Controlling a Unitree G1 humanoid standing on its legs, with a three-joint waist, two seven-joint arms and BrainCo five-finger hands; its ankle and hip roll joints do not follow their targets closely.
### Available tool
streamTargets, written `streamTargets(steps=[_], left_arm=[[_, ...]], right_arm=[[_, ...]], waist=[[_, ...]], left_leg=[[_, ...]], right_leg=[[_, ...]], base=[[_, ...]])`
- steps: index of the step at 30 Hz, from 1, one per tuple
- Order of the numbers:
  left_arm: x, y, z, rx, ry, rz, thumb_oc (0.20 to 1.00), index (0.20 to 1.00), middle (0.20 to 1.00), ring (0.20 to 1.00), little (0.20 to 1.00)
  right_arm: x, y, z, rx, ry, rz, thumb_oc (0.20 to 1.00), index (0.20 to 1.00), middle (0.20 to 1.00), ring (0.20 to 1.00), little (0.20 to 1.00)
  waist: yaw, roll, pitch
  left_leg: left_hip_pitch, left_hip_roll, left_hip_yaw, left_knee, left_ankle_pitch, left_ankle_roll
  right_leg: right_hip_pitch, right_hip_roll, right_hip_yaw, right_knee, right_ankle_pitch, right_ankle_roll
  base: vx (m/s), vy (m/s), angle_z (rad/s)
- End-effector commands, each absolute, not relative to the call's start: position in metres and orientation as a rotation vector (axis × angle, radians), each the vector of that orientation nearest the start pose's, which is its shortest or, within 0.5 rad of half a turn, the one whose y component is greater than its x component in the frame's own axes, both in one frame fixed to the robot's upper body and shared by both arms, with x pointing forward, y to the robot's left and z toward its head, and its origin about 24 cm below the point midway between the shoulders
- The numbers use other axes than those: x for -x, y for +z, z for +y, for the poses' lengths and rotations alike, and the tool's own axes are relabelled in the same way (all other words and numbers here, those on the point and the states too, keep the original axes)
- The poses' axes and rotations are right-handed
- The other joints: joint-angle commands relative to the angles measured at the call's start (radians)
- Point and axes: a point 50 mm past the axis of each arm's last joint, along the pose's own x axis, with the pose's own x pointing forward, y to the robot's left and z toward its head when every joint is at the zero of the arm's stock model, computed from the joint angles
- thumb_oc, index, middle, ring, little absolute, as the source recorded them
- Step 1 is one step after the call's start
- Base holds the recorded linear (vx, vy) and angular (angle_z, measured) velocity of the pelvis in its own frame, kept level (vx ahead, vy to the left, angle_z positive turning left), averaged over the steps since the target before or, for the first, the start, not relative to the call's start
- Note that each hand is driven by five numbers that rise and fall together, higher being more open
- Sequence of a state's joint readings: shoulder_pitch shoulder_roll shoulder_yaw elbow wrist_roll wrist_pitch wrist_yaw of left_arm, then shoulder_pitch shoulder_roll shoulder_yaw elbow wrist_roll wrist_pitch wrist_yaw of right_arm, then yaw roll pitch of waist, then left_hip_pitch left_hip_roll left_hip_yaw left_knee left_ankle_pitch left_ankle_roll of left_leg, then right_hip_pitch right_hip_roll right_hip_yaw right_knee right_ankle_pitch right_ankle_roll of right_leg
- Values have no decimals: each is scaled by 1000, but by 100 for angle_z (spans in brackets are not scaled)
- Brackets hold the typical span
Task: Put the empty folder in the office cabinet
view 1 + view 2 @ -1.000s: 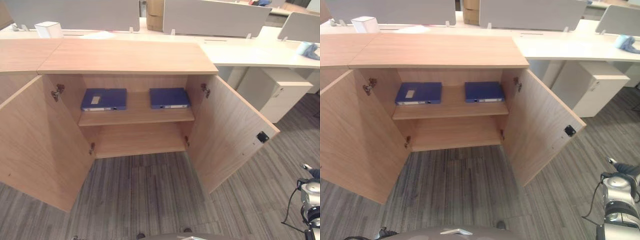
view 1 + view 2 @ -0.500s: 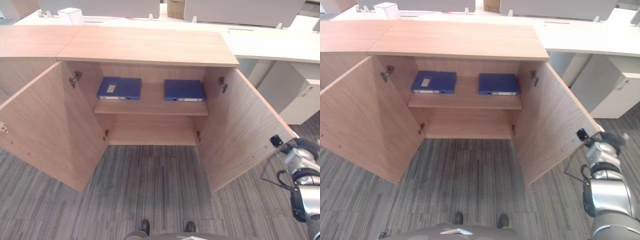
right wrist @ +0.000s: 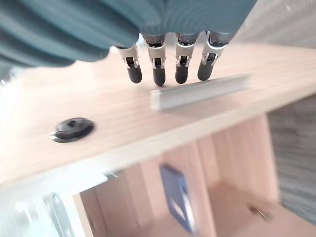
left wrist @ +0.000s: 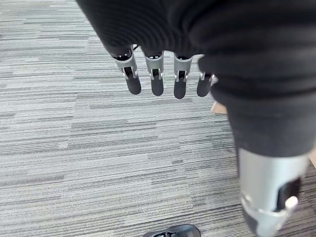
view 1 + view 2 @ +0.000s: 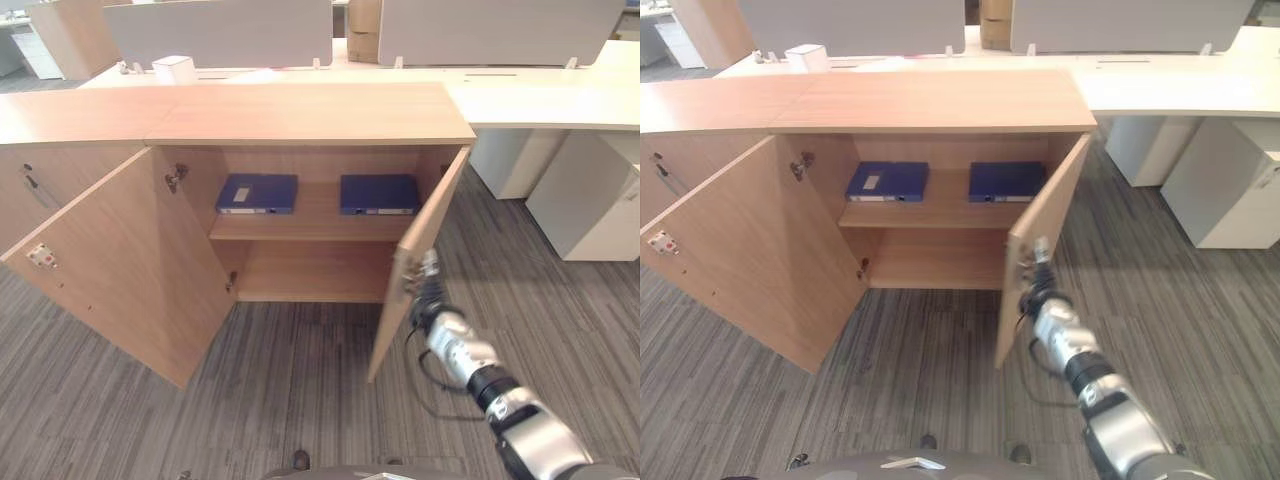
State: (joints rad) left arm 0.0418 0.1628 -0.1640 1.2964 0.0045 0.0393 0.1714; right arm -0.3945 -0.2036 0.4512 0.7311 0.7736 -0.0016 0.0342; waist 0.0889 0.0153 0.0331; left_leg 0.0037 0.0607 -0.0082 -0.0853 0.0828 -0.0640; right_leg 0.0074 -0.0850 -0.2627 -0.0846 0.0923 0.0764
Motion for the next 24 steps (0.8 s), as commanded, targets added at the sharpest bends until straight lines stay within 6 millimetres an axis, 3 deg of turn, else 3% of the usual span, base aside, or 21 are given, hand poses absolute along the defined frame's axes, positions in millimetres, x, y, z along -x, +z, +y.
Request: streamTargets(steps=[1,2,4,8,9,10,11,12,13,14,15,16,17,18,19,20,21,22,23,24], left_arm=[[-62,-167,239,-431,152,1368,1000,1000,1000,1000,1000],[-62,-167,239,-431,152,1368,1000,1000,1000,1000,1000],[-59,-168,237,-416,151,1374,1000,1000,1000,1000,1000],[-59,-168,237,-411,150,1373,1000,1000,1000,1000,1000],[-55,-169,236,-401,155,1383,1000,1000,1000,1000,1000],[-56,-169,236,-401,155,1383,1000,1000,1000,1000,1000],[-56,-169,236,-392,163,1383,1000,1000,1000,1000,1000],[-56,-169,236,-393,163,1383,1000,1000,1000,1000,1000],[-56,-169,236,-391,168,1382,1000,1000,1000,1000,1000],[-57,-168,236,-387,182,1377,1000,1000,1000,1000,1000],[-58,-168,236,-388,181,1376,1000,1000,1000,1000,1000],[-59,-168,238,-387,201,1368,1000,1000,1000,1000,1000],[-62,-166,243,-385,248,1346,1000,1000,1000,1000,1000],[-62,-166,243,-385,247,1346,1000,1000,1000,1000,1000],[-66,-164,248,-389,287,1321,1000,1000,1000,1000,1000],[-74,-159,258,-394,351,1273,1000,1000,1000,1000,1000],[-74,-159,258,-395,350,1272,1000,1000,1000,1000,1000],[-90,-152,265,-400,393,1208,1000,1000,1000,1000,1000],[-106,-144,274,-386,451,1125,1000,1000,1000,1000,1000],[-106,-144,273,-385,451,1125,1000,1000,1000,1000,1000]], right_arm=[[-299,-6,-78,-372,451,384,1000,1000,1000,1000,1000],[-299,-6,-78,-372,451,384,1000,1000,1000,1000,1000],[-276,-26,-84,-353,476,443,1000,1000,1000,1000,1000],[-268,-40,-93,-353,428,488,1000,1000,1000,1000,1000],[-254,-65,-112,-339,315,584,1000,1000,1000,1000,1000],[-254,-65,-112,-339,315,584,1000,1000,1000,1000,1000],[-235,-93,-143,-254,147,707,1000,1000,1000,1000,1000],[-235,-93,-143,-254,147,706,1000,1000,1000,1000,1000],[-220,-109,-158,-181,71,792,1000,1000,1000,1000,1000],[-188,-133,-189,-56,-95,958,1000,1000,1000,1000,1000],[-188,-133,-189,-57,-95,957,1000,1000,1000,1000,1000],[-173,-141,-203,3,-165,1031,1000,1000,1000,1000,1000],[-143,-150,-229,112,-285,1161,1000,1000,1000,1000,1000],[-144,-150,-229,112,-285,1161,1000,1000,1000,1000,1000],[-124,-152,-247,167,-365,1234,1000,1000,1000,1000,1000],[-100,-151,-270,191,-493,1312,1000,1000,1000,1000,1000],[-100,-151,-270,190,-493,1311,1000,1000,1000,1000,1000],[-88,-149,-285,179,-587,1333,1000,1000,1000,1000,1000],[-72,-144,-303,188,-673,1381,1000,1000,1000,1000,1000],[-72,-144,-303,188,-673,1380,1000,1000,1000,1000,1000]], waist=[[16,-77,24],[16,-77,24],[1,-77,26],[-5,-78,25],[-14,-77,23],[-14,-77,24],[-22,-77,20],[-21,-77,20],[-24,-77,19],[-30,-76,11],[-30,-76,13],[-31,-75,10],[-34,-69,9],[-34,-69,10],[-34,-65,16],[-40,-68,35],[-40,-68,35],[-43,-74,74],[-60,-78,102],[-59,-77,103]], left_leg=[[-5,-26,23,-2,-99,-17],[-5,-26,23,-2,-99,-17],[-7,-21,27,-2,-99,-20],[-6,-19,29,-2,-99,-21],[-5,-16,29,-2,-99,-20],[-5,-16,29,-2,-99,-21],[-4,-14,28,-2,-99,-20],[-4,-14,28,-2,-99,-20],[-1,-14,26,-2,-100,-19],[0,-14,22,-2,-102,-18],[1,-14,22,-2,-102,-18],[4,-14,17,-2,-104,-17],[8,-12,9,-2,-104,-16],[9,-12,8,-2,-105,-16],[20,-13,-2,-2,-112,-12],[-7,-17,-6,69,-123,-11],[-12,-18,-8,79,-128,-11],[-76,-17,12,182,-148,-29],[-125,31,74,247,-138,-49],[-127,33,74,253,-141,-50]], right_leg=[[5,-86,18,-3,-65,63],[5,-86,18,-3,-65,63],[2,-84,21,0,-71,63],[2,-84,22,1,-73,62],[4,-83,22,2,-75,62],[4,-83,22,2,-75,62],[5,-84,18,3,-75,61],[6,-83,18,3,-75,60],[9,-82,18,4,-76,60],[14,-83,11,6,-81,59],[15,-82,11,6,-81,59],[21,-83,6,8,-85,59],[27,-82,1,15,-93,60],[28,-82,1,15,-94,60],[35,-81,5,25,-103,58],[32,-89,11,52,-120,54],[31,-90,9,54,-122,54],[30,-106,1,76,-134,45],[15,-133,-19,85,-124,52],[15,-131,-18,86,-124,51]], base=[[-15,-13,13],[-25,-15,13],[-12,-9,3],[-8,-9,-3],[-17,-23,-9],[-28,-41,-5],[-11,-19,-4],[0,0,0],[7,-37,-3],[7,-37,0],[22,-43,3],[31,-41,2],[31,-41,3],[33,-36,2],[0,0,0],[0,0,0],[-133,-9,16],[-215,126,22],[-214,124,33],[-93,185,60]])
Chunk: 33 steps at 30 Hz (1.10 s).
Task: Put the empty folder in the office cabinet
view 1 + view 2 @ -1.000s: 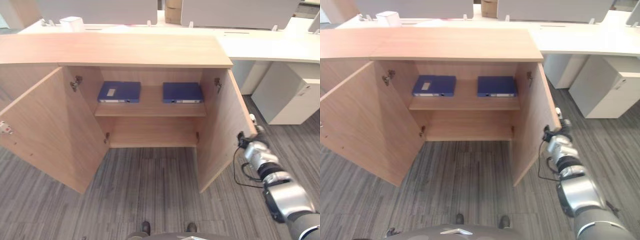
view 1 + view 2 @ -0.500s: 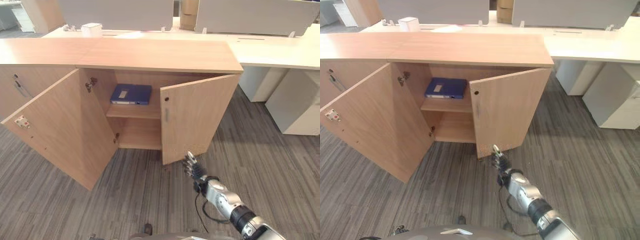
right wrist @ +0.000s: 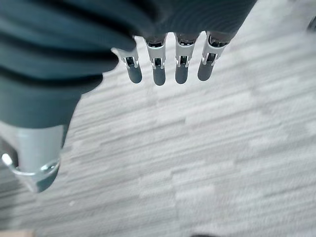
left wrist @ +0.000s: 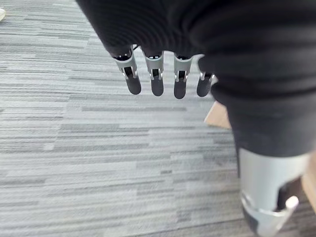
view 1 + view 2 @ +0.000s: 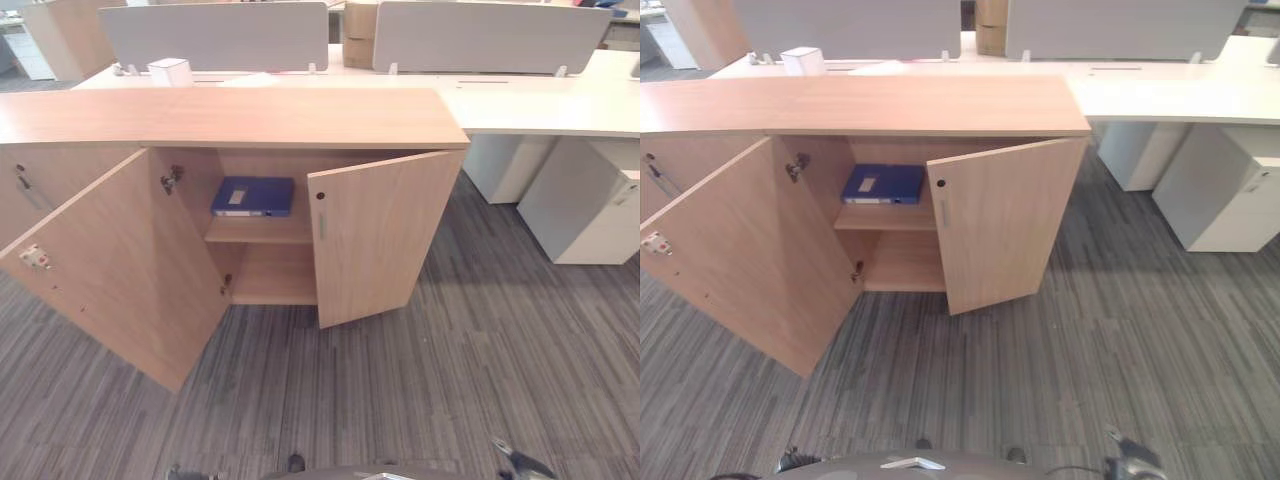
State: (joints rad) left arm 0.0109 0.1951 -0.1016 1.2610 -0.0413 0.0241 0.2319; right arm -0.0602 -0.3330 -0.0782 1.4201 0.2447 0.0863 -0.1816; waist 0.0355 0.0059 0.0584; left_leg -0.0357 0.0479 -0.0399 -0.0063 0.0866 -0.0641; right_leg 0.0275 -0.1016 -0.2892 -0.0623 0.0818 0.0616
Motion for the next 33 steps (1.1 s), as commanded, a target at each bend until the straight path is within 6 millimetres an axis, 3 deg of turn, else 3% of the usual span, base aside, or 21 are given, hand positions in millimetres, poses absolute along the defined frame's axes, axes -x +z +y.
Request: streamTargets(steps=[1,3,4,5,6,7,8,9,11,12,14,15,16,17,19,20,21,22,23,25,33], left_arm=[[-103,-142,280,-389,478,1114,1000,1000,1000,1000,1000],[-90,-136,301,-412,568,1113,1000,1000,1000,1000,1000],[-83,-128,321,-438,630,1117,1000,1000,1000,1000,1000],[-83,-128,321,-439,630,1117,1000,1000,1000,1000,1000],[-76,-122,337,-458,681,1133,1000,1000,1000,1000,1000],[-75,-112,355,-477,731,1115,1000,1000,1000,1000,1000],[-75,-112,355,-478,731,1115,1000,1000,1000,1000,1000],[-86,-97,370,-505,769,1038,1000,1000,1000,1000,1000],[-93,-90,377,-525,782,998,1000,1000,1000,1000,1000],[-112,-67,394,-579,817,891,1000,1000,1000,1000,1000],[-117,-58,401,-595,836,848,1000,1000,1000,1000,1000],[-126,-49,405,-633,820,809,1000,1000,1000,1000,1000],[-132,-39,411,-655,836,771,1000,1000,1000,1000,1000],[-142,-15,425,-728,867,693,1000,1000,1000,1000,1000],[-142,-4,433,-752,900,667,1000,1000,1000,1000,1000],[-144,15,447,-802,947,626,1000,1000,1000,1000,1000],[-144,16,447,-803,948,626,1000,1000,1000,1000,1000],[-143,34,460,-871,979,607,1000,1000,1000,1000,1000],[-143,34,460,-872,980,607,1000,1000,1000,1000,1000],[-145,58,474,-920,1030,561,1000,1000,1000,1000,1000],[-182,105,478,-1017,1042,411,1000,1000,1000,1000,1000]], right_arm=[[-65,-142,-308,209,-679,1405,1000,1000,1000,1000,1000],[-44,-140,-318,201,-735,1450,1000,1000,1000,1000,1000],[-33,-139,-321,179,-763,1472,1000,1000,1000,1000,1000],[-33,-140,-321,179,-762,1472,1000,1000,1000,1000,1000],[-23,-141,-319,145,-765,1496,1000,1000,1000,1000,1000],[-13,-142,-319,102,-796,1512,1000,1000,1000,1000,1000],[-12,-142,-319,102,-795,1512,1000,1000,1000,1000,1000],[-10,-142,-319,52,-829,1503,1000,1000,1000,1000,1000],[-11,-144,-314,38,-820,1502,1000,1000,1000,1000,1000],[-21,-149,-303,20,-772,1484,1000,1000,1000,1000,1000],[-27,-152,-297,13,-748,1466,1000,1000,1000,1000,1000],[-25,-156,-288,-7,-731,1464,1000,1000,1000,1000,1000],[-21,-159,-279,-20,-703,1475,1000,1000,1000,1000,1000],[-20,-161,-274,-33,-683,1480,1000,1000,1000,1000,1000],[-21,-162,-272,-27,-674,1485,1000,1000,1000,1000,1000],[-19,-161,-274,-17,-673,1489,1000,1000,1000,1000,1000],[-20,-161,-274,-18,-672,1489,1000,1000,1000,1000,1000],[-16,-161,-274,-30,-679,1489,1000,1000,1000,1000,1000],[-16,-162,-273,-31,-677,1490,1000,1000,1000,1000,1000],[-11,-161,-276,-40,-698,1487,1000,1000,1000,1000,1000],[7,-159,-281,-75,-759,1499,1000,1000,1000,1000,1000]], waist=[[-3,-63,81],[0,-51,74],[-9,-33,60],[-8,-32,60],[-17,-20,44],[-39,-15,25],[-37,-18,24],[-52,-14,34],[-50,-14,45],[-54,-13,75],[-54,-16,82],[-57,-18,78],[-67,-23,80],[-70,-34,78],[-64,-38,74],[-63,-45,66],[-64,-45,66],[-69,-51,56],[-69,-53,56],[-76,-63,44],[-108,-82,23]], left_leg=[[-77,68,102,166,-141,-56],[-60,112,37,104,-107,-80],[-26,138,10,5,-89,-86],[-20,139,12,-3,-85,-86],[8,132,10,-68,-81,-82],[26,91,30,-81,-105,-70],[26,88,32,-81,-105,-68],[44,35,40,-81,-120,-38],[53,17,49,-81,-127,-25],[66,8,60,-81,-136,-11],[65,4,68,-81,-131,-4],[67,-1,75,-81,-135,-3],[69,-7,76,-81,-129,2],[66,-23,72,-81,-121,12],[64,-27,77,-81,-121,14],[58,-30,84,-81,-123,16],[58,-30,84,-81,-123,16],[63,-29,89,-81,-128,19],[65,-29,90,-81,-128,19],[74,-27,100,-81,-136,20],[82,-22,112,-81,-149,17]], right_leg=[[-8,-117,15,62,-109,71],[-10,-129,31,51,-96,96],[-14,-142,36,44,-87,120],[-13,-142,37,43,-87,120],[-21,-154,38,39,-76,135],[-43,-207,42,54,-38,162],[-46,-211,44,55,-38,164],[-72,-269,76,108,-17,170],[-98,-289,94,152,-26,166],[-148,-250,117,234,-43,129],[-169,-215,113,228,-45,120],[-149,-180,118,198,-80,120],[-141,-155,150,179,-80,121],[-140,-103,207,154,-79,108],[-133,-100,202,138,-71,110],[-120,-104,177,115,-61,116],[-118,-104,176,112,-59,116],[-104,-100,185,85,-50,125],[-101,-99,186,80,-48,125],[-86,-101,196,62,-40,129],[-74,-107,203,37,-28,139]], base=[[47,152,67],[96,322,26],[79,306,-14],[84,368,-18],[70,424,-7],[67,433,-6],[32,601,6],[-17,474,8],[-43,397,4],[-72,241,-12],[-27,157,-23],[58,68,-31],[73,120,-13],[52,107,2],[37,44,19],[29,8,-4],[81,13,-19],[55,7,-12],[82,14,-3],[70,13,-4],[39,9,-4]])
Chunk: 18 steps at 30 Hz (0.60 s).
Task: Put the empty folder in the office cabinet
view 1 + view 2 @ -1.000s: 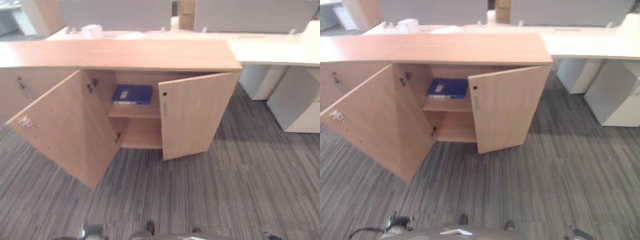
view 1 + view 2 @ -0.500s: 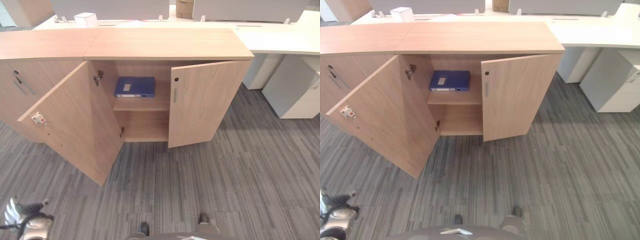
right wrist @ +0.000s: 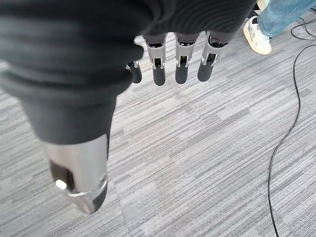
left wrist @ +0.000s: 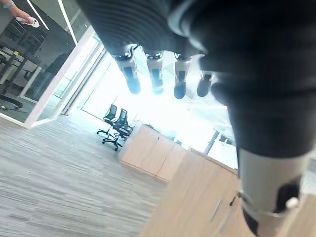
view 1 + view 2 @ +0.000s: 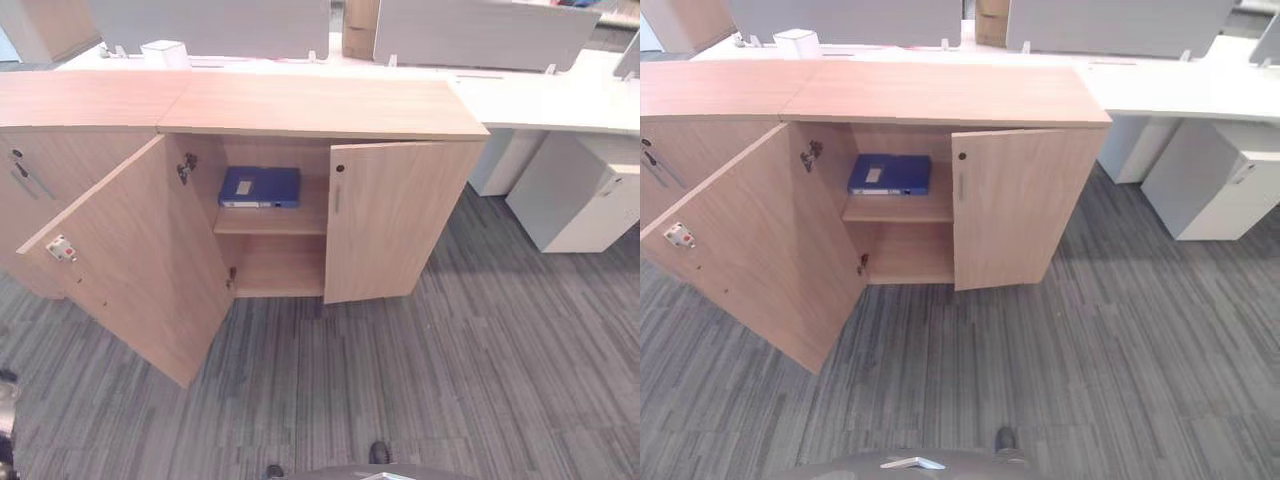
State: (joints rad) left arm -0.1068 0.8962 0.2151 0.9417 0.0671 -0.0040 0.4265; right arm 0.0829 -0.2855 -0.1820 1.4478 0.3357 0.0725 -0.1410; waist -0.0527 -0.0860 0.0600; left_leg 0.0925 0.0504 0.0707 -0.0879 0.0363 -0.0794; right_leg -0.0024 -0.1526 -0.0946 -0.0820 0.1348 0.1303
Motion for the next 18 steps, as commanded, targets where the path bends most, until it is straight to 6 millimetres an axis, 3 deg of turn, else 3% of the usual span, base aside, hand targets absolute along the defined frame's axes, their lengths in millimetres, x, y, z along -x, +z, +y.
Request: streamTargets(steps=[1,6,7,12,18], left_arm=[[-183,109,479,-1028,1048,408,1000,1000,1000,1000,1000],[-199,132,485,-1006,1087,378,1000,1000,1000,1000,1000],[-204,143,486,-995,1102,347,1000,1000,1000,1000,1000],[-217,159,482,-976,1108,277,1000,1000,1000,1000,1000],[-223,159,478,-939,1101,254,1000,1000,1000,1000,1000]], right_arm=[[9,-158,-283,-77,-769,1501,1000,1000,1000,1000,1000],[20,-155,-290,-120,-846,1495,1000,1000,1000,1000,1000],[26,-154,-290,-135,-871,1507,1000,1000,1000,1000,1000],[41,-155,-284,-155,-894,1546,1000,1000,1000,1000,1000],[51,-155,-280,-183,-929,1555,1000,1000,1000,1000,1000]], waist=[[-28,9,20],[-51,-13,33],[-61,-30,47],[-70,-67,60],[-73,-111,80]], left_leg=[[-46,-22,4,1,-99,32],[-56,-12,19,1,-100,31],[-67,-3,33,1,-96,29],[-98,10,58,1,-85,25],[-113,11,66,1,-84,25]], right_leg=[[-45,-57,9,55,-79,71],[-73,-47,22,44,-56,80],[-91,-43,23,35,-37,86],[-119,-34,30,12,-7,94],[-134,-35,34,6,3,95]], base=[[14,2,-6],[-33,-9,-12],[-84,-29,-12],[-71,-36,-19],[-24,-7,-11]])
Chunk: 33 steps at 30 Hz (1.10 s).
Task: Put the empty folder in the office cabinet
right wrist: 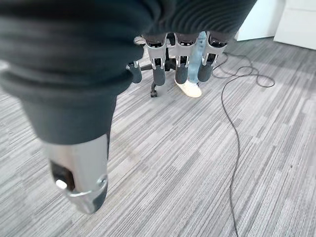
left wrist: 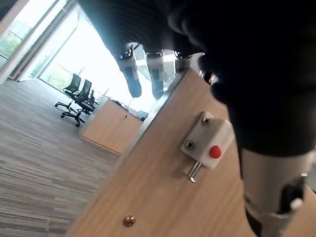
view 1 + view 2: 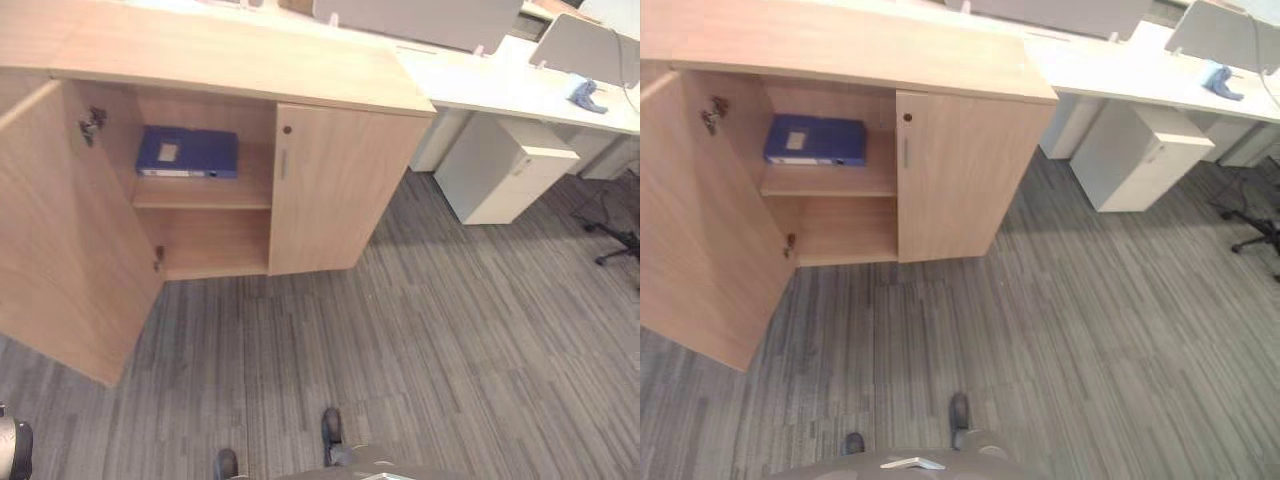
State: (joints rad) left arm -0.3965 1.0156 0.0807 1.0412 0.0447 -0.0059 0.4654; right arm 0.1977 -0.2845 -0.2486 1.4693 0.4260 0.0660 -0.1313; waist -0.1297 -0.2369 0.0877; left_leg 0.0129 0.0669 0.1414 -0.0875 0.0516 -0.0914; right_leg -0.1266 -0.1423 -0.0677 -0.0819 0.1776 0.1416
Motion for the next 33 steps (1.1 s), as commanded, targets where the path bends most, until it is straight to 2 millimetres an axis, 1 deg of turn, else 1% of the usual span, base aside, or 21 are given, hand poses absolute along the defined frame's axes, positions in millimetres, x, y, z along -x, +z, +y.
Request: streamTargets(steps=[1,2,4,5,7,8,10,13,14,15,20,24,25,26,27,28,29,30,31,32,33], left_arm=[[-222,156,478,-908,1114,252,1000,1000,1000,1000,1000],[-222,156,478,-908,1114,252,1000,1000,1000,1000,1000],[-223,155,477,-886,1114,244,1000,1000,1000,1000,1000],[-225,151,474,-857,1107,232,1000,1000,1000,1000,1000],[-226,148,472,-847,1102,230,1000,1000,1000,1000,1000],[-229,143,467,-811,1090,215,1000,1000,1000,1000,1000],[-231,139,464,-798,1079,212,1000,1000,1000,1000,1000],[-246,125,443,-694,1012,154,1000,1000,1000,1000,1000],[-261,119,422,-636,938,93,1000,1000,1000,1000,1000],[-261,118,421,-635,938,94,1000,1000,1000,1000,1000],[-291,106,344,-428,654,-88,1000,1000,1000,1000,1000],[-299,101,288,-211,467,-191,1000,1000,1000,1000,1000],[-302,99,264,-111,381,-213,1000,1000,1000,1000,1000],[-302,98,263,-109,380,-212,1000,1000,1000,1000,1000],[-306,99,238,-51,280,-230,1000,1000,1000,1000,1000],[-306,99,238,-50,279,-230,1000,1000,1000,1000,1000],[-310,101,212,-2,164,-245,1000,1000,1000,1000,1000],[-311,102,202,19,120,-249,1000,1000,1000,1000,1000],[-311,102,202,20,119,-249,1000,1000,1000,1000,1000],[-309,106,180,38,9,-270,1000,1000,1000,1000,1000],[-309,105,180,38,8,-270,1000,1000,1000,1000,1000]], right_arm=[[49,-156,-278,-187,-925,1546,1000,1000,1000,1000,1000],[49,-156,-278,-187,-925,1546,1000,1000,1000,1000,1000],[49,-158,-274,-189,-914,1547,1000,1000,1000,1000,1000],[47,-159,-270,-190,-904,1540,1000,1000,1000,1000,1000],[47,-160,-269,-190,-901,1538,1000,1000,1000,1000,1000],[46,-161,-265,-197,-891,1533,1000,1000,1000,1000,1000],[47,-162,-264,-198,-890,1536,1000,1000,1000,1000,1000],[45,-163,-260,-199,-877,1532,1000,1000,1000,1000,1000],[45,-164,-258,-198,-864,1533,1000,1000,1000,1000,1000],[45,-163,-259,-197,-866,1533,1000,1000,1000,1000,1000],[40,-165,-256,-194,-828,1529,1000,1000,1000,1000,1000],[37,-165,-256,-185,-809,1532,1000,1000,1000,1000,1000],[37,-165,-257,-170,-799,1537,1000,1000,1000,1000,1000],[37,-165,-257,-169,-800,1537,1000,1000,1000,1000,1000],[35,-165,-259,-161,-797,1536,1000,1000,1000,1000,1000],[35,-165,-259,-161,-798,1537,1000,1000,1000,1000,1000],[32,-164,-261,-149,-792,1530,1000,1000,1000,1000,1000],[30,-164,-262,-146,-789,1528,1000,1000,1000,1000,1000],[30,-164,-262,-146,-790,1528,1000,1000,1000,1000,1000],[27,-164,-263,-141,-786,1525,1000,1000,1000,1000,1000],[27,-164,-263,-141,-787,1525,1000,1000,1000,1000,1000]], waist=[[2,24,59],[2,24,59],[4,11,63],[7,-2,66],[9,-7,67],[13,-18,65],[13,-20,63],[13,-26,54],[12,-26,49],[13,-24,49],[12,-18,45],[6,-11,46],[1,-8,44],[2,-7,44],[-6,-6,41],[-5,-5,41],[-13,-1,40],[-15,1,40],[-14,2,41],[-20,7,40],[-18,8,41]], left_leg=[[-35,-4,-1,0,-99,37],[-35,-4,-1,0,-99,37],[-35,-1,1,0,-99,35],[-34,0,3,0,-99,35],[-31,0,4,0,-101,34],[-27,2,6,0,-104,34],[-22,2,7,0,-106,33],[-11,0,7,0,-113,34],[-5,-1,7,0,-116,34],[-4,-1,7,0,-116,34],[8,-5,0,0,-121,36],[18,-7,-3,0,-125,39],[22,-7,-2,0,-127,39],[23,-7,-2,0,-127,39],[26,-8,-3,0,-129,40],[26,-8,-3,0,-129,40],[28,-8,-1,0,-131,41],[30,-8,1,0,-132,42],[30,-8,1,0,-132,42],[33,-9,5,0,-134,42],[34,-9,6,0,-134,42]], right_leg=[[-15,-44,7,5,-35,84],[-15,-44,7,5,-35,84],[-16,-43,4,3,-33,84],[-16,-42,2,3,-32,84],[-13,-42,2,2,-32,84],[-9,-43,2,2,-34,83],[-5,-43,2,3,-35,82],[4,-45,2,2,-40,80],[10,-47,2,2,-44,78],[11,-47,2,2,-44,78],[26,-49,2,5,-56,73],[38,-53,3,7,-62,69],[43,-54,5,7,-64,68],[43,-54,5,8,-64,68],[47,-54,9,9,-67,67],[47,-54,9,9,-67,67],[48,-56,12,12,-69,67],[48,-56,15,13,-69,68],[48,-56,15,13,-69,68],[50,-58,19,15,-70,68],[50,-58,19,15,-70,69]], base=[[-14,-14,4],[-17,-21,4],[-9,-18,1],[-14,-37,0],[0,0,0],[0,0,0],[0,0,0],[13,-1,1],[31,-1,7],[26,8,10],[8,5,9],[4,2,7],[7,-1,5],[8,-10,6],[4,-5,5],[3,-10,5],[0,0,0],[0,0,0],[-3,4,-7],[-1,3,-10],[4,3,-9]])
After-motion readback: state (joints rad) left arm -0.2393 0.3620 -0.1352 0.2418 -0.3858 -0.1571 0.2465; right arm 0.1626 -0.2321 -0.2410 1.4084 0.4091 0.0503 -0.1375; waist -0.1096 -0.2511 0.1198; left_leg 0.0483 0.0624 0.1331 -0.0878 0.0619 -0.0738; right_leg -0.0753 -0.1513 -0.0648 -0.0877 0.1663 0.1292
